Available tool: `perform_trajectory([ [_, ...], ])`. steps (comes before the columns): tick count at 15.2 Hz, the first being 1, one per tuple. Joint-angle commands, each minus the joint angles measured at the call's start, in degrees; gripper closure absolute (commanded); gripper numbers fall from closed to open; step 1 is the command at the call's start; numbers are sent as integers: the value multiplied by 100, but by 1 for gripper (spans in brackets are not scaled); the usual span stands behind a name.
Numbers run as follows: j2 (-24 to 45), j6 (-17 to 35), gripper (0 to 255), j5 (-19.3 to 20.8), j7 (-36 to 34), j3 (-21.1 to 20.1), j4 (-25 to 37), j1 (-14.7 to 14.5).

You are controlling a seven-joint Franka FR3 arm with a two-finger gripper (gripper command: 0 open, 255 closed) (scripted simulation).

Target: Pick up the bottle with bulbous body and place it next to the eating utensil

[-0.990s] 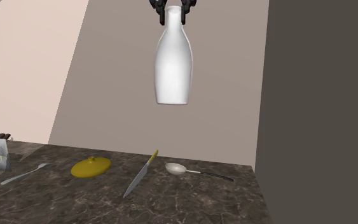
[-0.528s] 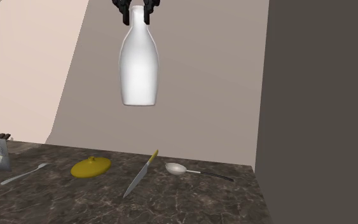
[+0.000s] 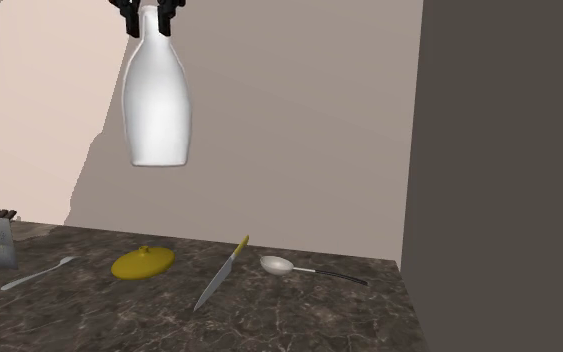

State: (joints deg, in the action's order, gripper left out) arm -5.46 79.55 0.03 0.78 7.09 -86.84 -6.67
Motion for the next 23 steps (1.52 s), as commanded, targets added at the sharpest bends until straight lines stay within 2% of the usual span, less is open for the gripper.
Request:
perform_trajectory([
  [1, -149, 15, 255, -10, -319, -172, -159, -136],
  [12, -308, 58, 255, -181, -1910, -1094, -336, -787],
  [23, 314, 10, 255, -215, -3527, -2010, 378, -1478],
])
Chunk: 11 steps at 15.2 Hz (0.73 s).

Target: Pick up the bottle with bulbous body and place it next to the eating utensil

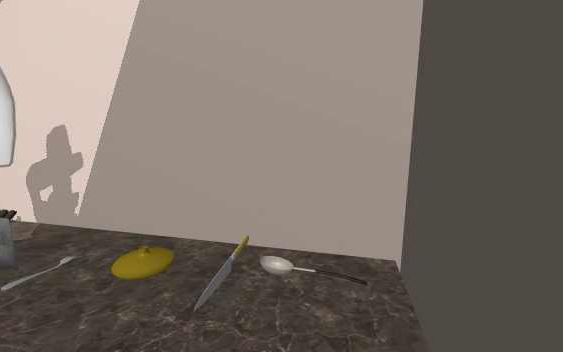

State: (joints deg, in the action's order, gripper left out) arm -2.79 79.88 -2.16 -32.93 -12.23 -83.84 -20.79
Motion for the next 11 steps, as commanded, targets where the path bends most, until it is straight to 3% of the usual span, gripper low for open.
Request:
perform_trajectory([
  [1, 146, -37, 255, 22, -306, -158, 193, -138],
  [7, 985, -224, 255, 266, -1282, -646, 1207, -681],
  [11, 792, 165, 255, 201, -1234, -616, 633, -644],
])
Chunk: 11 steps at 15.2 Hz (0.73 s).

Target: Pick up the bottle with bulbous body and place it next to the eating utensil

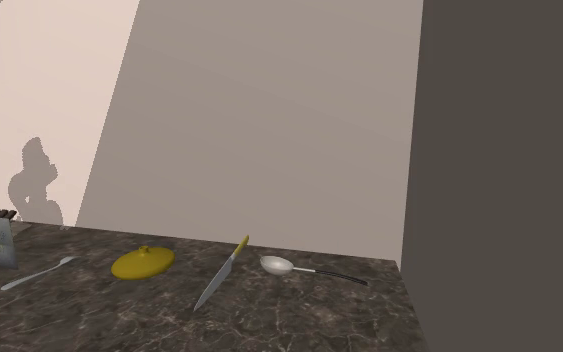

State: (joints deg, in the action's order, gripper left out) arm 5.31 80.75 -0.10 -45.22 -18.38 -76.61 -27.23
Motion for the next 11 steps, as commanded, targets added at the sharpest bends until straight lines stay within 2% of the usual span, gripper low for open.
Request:
perform_trajectory([
  [1, -59, 171, 255, -18, 6, 4, -222, 8],
  [11, -346, 1038, 255, -108, 88, 35, -1363, 56],
])
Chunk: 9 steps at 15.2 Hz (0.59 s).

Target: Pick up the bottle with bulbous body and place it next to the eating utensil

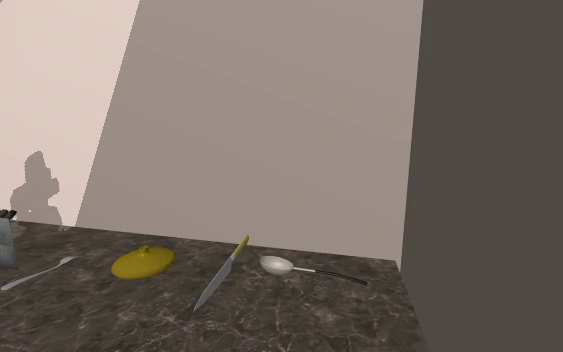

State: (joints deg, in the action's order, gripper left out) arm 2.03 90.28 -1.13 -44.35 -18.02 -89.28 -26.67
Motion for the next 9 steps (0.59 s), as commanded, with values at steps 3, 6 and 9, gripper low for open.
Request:
perform_trajectory([
  [3, -68, 329, 255, -21, 18, 4, -388, 6],
  [6, -104, 569, 255, -32, 31, 7, -662, 10],
  [9, -126, 805, 255, -40, 42, 9, -919, 12],
])
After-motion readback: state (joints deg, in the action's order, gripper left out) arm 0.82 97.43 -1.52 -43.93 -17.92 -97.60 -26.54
